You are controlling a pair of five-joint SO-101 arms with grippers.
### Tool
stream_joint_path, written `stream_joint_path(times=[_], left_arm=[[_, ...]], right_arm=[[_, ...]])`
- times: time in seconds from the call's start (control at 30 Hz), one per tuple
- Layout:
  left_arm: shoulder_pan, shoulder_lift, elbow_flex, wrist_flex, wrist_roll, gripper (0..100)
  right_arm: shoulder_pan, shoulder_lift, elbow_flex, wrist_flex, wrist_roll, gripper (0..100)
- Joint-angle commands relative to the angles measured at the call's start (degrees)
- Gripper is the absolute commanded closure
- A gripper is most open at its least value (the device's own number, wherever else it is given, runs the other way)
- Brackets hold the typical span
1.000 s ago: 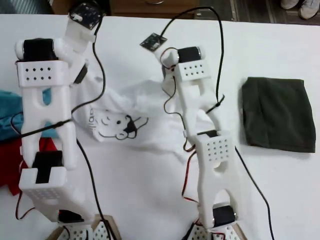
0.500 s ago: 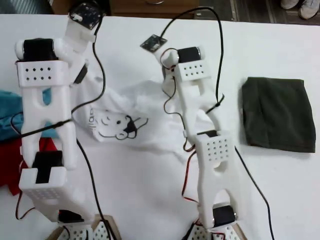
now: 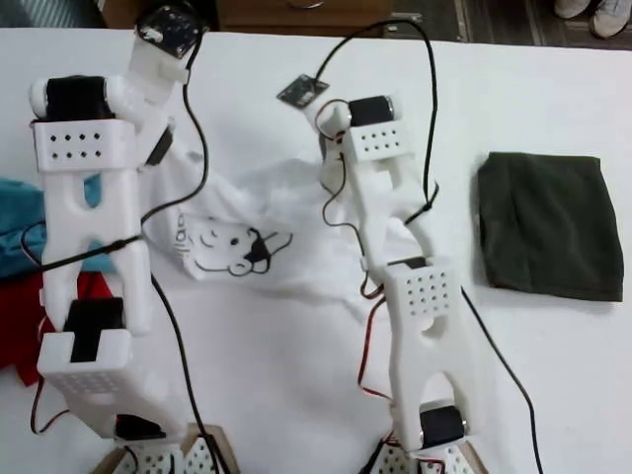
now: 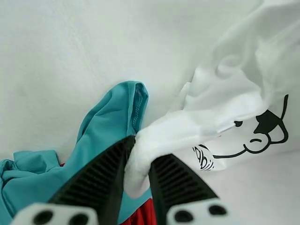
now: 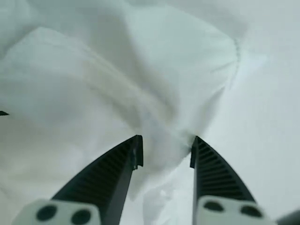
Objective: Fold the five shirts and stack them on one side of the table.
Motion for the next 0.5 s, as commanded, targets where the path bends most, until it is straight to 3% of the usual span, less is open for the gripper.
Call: stream_joint_path(times=[0.0, 0.47], left_arm=[[-0.3, -2.2, 0.0, 0.4, -0.1, 98], [-0.2, -2.2, 0.0, 0.4, -0.2, 98]], right_arm=[[-0.1, 0.5, -1.9, 0.3, 0.4, 82.2], [-0.1, -6.5, -1.5, 0.3, 0.4, 82.3]])
